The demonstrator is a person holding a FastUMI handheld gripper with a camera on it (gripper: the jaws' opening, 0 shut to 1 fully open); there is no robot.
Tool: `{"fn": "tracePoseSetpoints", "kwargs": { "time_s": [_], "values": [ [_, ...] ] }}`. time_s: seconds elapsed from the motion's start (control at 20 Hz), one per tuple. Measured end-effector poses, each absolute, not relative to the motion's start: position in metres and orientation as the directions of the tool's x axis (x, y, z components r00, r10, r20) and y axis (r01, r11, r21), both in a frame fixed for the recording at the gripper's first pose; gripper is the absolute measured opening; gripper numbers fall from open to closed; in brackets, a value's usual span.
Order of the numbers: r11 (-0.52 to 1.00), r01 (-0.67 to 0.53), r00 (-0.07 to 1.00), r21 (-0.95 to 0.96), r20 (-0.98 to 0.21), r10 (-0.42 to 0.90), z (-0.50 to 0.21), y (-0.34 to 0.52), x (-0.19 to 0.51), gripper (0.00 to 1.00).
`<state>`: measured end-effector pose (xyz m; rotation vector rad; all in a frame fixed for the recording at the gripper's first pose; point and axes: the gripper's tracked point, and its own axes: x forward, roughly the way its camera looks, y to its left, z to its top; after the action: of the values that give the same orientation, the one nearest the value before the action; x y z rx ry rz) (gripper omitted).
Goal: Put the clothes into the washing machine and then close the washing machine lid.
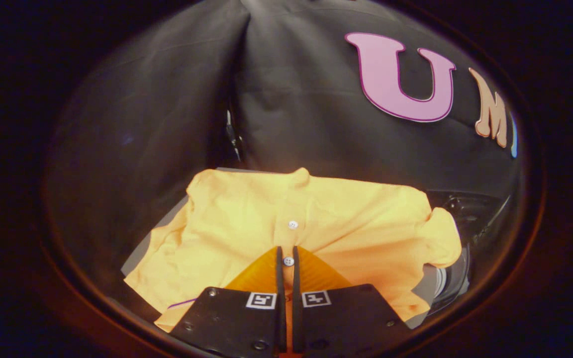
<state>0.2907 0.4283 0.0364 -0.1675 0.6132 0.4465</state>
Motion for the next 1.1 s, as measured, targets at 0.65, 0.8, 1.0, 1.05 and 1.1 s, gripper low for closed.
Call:
{"fn": "tracePoseSetpoints", "kwargs": {
  "time_s": [0.65,0.8,1.0,1.05,1.1],
  "values": [
    [0.886,-0.459,0.810,0.064,-0.379,0.448,0.151,0.352,0.275,0.00],
    [0.913,-0.403,0.853,0.062,-0.336,0.400,0.180,0.306,0.277,0.00],
    [0.935,-0.351,0.889,0.051,-0.296,0.350,0.204,0.250,0.280,0.00],
    [0.940,-0.339,0.894,0.048,-0.294,0.337,0.210,0.236,0.280,0.00],
    [0.945,-0.322,0.902,0.052,-0.286,0.323,0.215,0.222,0.282,0.00]
  ]
}}
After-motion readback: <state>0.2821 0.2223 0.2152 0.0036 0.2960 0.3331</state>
